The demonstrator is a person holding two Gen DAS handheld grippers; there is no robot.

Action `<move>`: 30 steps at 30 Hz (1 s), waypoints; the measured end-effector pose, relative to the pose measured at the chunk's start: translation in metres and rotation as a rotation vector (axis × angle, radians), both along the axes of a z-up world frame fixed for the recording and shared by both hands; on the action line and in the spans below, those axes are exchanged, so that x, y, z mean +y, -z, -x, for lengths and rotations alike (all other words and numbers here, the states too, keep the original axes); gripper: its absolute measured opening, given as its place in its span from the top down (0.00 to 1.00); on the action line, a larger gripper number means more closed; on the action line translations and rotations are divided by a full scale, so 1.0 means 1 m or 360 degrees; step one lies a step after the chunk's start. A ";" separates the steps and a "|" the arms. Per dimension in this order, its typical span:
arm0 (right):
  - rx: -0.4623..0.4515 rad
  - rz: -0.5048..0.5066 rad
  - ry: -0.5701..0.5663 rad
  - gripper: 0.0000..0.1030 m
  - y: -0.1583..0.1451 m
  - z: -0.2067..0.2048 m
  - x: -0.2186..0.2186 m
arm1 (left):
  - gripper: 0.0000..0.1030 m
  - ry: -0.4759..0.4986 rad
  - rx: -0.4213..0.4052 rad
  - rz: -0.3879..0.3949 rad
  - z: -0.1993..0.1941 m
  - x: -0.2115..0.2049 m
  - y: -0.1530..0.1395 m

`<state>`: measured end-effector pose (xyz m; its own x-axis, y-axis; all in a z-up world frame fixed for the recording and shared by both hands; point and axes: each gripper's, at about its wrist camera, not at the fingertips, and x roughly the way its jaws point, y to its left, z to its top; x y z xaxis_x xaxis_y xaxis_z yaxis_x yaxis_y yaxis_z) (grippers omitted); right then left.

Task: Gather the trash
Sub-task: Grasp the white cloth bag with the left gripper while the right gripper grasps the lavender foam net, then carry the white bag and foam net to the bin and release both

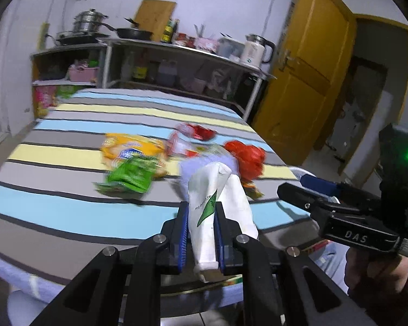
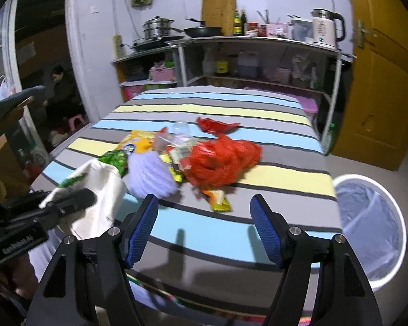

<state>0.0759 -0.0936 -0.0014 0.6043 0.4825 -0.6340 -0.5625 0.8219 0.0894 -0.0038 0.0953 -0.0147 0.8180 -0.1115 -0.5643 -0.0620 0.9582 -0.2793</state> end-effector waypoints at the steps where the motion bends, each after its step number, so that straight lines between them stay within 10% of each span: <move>1: 0.0005 -0.0001 -0.0028 0.32 0.000 -0.001 0.007 | 0.84 -0.0019 -0.0003 -0.0004 0.001 0.005 -0.001; 13: 0.0089 0.0092 -0.0189 0.42 0.021 -0.021 0.058 | 0.84 -0.0157 0.0013 0.0024 0.002 0.048 0.005; 20: 0.0145 0.0142 -0.0239 0.82 0.031 -0.019 0.063 | 0.84 -0.0157 0.0016 0.0025 -0.001 0.047 0.007; 30: 0.0150 -0.0010 -0.0168 0.84 0.010 -0.011 0.029 | 0.84 -0.0107 -0.0005 -0.0001 -0.010 0.028 -0.004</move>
<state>0.0867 -0.0650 -0.0113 0.4877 0.5445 -0.6824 -0.6348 0.7578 0.1510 0.0066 0.1231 -0.0107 0.8253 -0.0562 -0.5620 -0.1252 0.9521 -0.2791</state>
